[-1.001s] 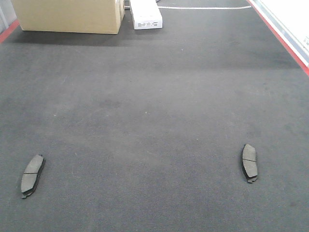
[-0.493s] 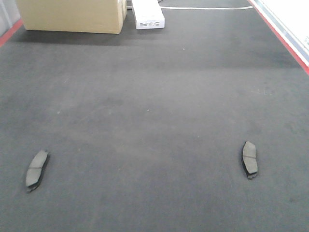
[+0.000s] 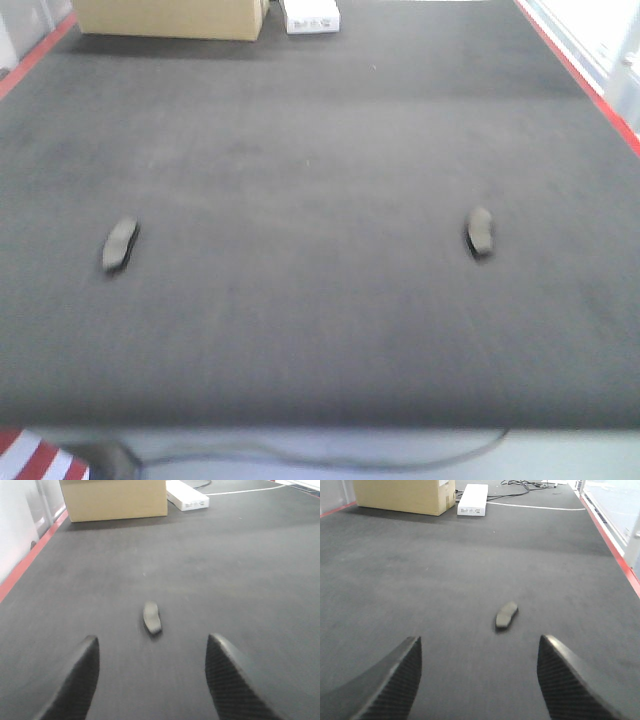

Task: Move and align brake pads A on conveyor
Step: 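Back the base away from the conveyor and turn toward the aisle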

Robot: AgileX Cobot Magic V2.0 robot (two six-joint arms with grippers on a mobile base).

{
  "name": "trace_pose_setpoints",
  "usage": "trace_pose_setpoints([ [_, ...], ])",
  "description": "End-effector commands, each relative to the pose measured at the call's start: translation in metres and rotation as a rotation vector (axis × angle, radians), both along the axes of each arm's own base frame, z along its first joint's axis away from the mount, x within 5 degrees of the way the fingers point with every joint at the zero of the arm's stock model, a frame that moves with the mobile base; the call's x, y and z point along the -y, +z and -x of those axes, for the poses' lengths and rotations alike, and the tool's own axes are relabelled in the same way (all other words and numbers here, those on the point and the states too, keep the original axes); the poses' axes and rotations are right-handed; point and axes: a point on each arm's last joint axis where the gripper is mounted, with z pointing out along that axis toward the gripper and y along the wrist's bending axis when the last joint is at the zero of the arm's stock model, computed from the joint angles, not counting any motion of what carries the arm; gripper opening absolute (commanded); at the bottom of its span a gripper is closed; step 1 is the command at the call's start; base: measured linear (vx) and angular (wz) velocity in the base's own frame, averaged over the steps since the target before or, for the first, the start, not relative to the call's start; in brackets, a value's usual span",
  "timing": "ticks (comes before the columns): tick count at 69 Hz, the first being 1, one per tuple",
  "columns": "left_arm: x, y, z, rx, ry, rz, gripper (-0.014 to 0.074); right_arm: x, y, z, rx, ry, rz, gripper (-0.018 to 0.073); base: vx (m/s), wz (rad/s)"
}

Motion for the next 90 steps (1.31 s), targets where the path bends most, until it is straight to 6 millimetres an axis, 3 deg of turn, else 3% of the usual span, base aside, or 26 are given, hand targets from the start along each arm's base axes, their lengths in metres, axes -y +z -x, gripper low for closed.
trace_pose_setpoints([
  [1, 0.0002, 0.0132, -0.0022, 0.079, 0.0, 0.014, 0.0433, 0.0009, 0.0141, -0.0009, 0.088, -0.013, -0.008, 0.0484, -0.49, -0.06],
  [68, 0.0002, 0.013, -0.0024, 0.076, 0.0, 0.014, 0.0433, 0.0008, 0.0141, -0.0009, 0.087, -0.012, -0.009, 0.0484, -0.43, -0.01],
  [90, 0.0002, 0.0129, -0.0022, 0.076, 0.0, 0.014, 0.0433, 0.0009, 0.0141, -0.0009, 0.087, -0.013, -0.009, 0.0484, -0.21, -0.5],
])
